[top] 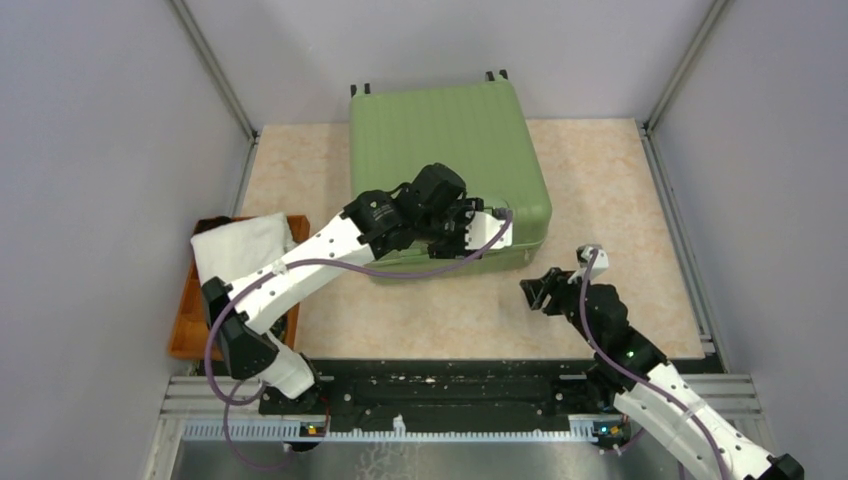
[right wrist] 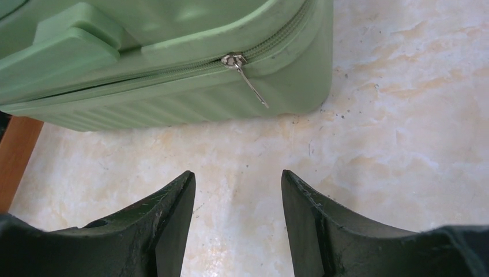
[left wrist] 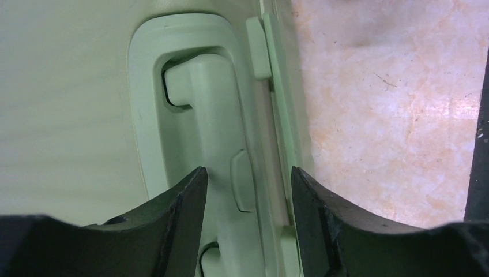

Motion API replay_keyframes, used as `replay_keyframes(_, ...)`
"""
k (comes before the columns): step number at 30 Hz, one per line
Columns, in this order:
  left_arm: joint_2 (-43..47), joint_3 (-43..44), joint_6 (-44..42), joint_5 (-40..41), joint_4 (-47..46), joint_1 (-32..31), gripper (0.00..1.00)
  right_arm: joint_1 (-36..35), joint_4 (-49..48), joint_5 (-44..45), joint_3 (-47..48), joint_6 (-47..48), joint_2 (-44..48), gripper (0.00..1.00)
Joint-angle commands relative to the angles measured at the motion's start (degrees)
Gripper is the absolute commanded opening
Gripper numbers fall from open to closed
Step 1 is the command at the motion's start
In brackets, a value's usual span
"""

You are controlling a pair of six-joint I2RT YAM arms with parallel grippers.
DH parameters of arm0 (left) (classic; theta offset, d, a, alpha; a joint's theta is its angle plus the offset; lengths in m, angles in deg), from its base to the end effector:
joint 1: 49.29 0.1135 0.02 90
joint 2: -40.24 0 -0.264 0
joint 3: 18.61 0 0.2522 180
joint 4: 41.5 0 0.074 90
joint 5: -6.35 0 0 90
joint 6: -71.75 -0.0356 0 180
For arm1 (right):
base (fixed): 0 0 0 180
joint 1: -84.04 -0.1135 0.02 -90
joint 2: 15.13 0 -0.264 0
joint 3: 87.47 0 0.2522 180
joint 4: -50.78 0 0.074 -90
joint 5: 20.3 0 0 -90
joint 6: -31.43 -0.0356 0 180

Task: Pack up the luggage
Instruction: Zip the luggage at the center of the board.

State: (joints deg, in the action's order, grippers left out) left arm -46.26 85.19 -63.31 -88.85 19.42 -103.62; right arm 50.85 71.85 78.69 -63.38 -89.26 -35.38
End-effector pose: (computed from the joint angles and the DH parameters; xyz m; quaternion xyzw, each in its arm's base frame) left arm 0.1863 -0.2650 0.3765 0.7118 0.5804 -0.0733 0.3887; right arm 0.1103 0.0655 0.1894 0.0290 0.8034 0.2593 0.5352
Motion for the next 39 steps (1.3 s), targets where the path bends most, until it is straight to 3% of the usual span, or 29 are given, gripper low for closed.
replay_keyframes(1,-4.6,7.1,3.7,-2.8,5.5,3.1,0.60,0.6,2.2,1.3,2.7,-0.5,1.6,0.57)
replay_keyframes(7,-9.5,13.5,4.0,-6.1,10.2,6.4,0.44,0.6,-4.9,3.7,2.1,-1.2,-3.1,0.58)
replay_keyframes(12,-12.4,18.5,4.6,-9.4,14.7,6.6,0.33,4.0,-15.4,-0.6,2.0,0.4,-11.7,0.59)
replay_keyframes(17,-14.0,22.8,4.7,-10.4,17.2,6.6,0.00,9.5,-27.9,-8.2,1.6,2.6,-18.0,0.57)
replay_keyframes(25,-14.9,33.2,5.5,-10.0,17.7,6.6,0.00,17.1,-39.2,-23.3,1.9,2.0,-27.6,0.53)
replay_keyframes(33,-12.1,31.6,4.8,-8.4,12.6,6.6,0.00,17.3,-40.5,-24.6,1.7,1.9,-29.1,0.46)
replay_keyframes(39,-11.5,31.3,5.0,-7.9,10.9,6.6,0.00,17.3,-44.4,-28.4,1.3,1.7,-33.4,0.35)
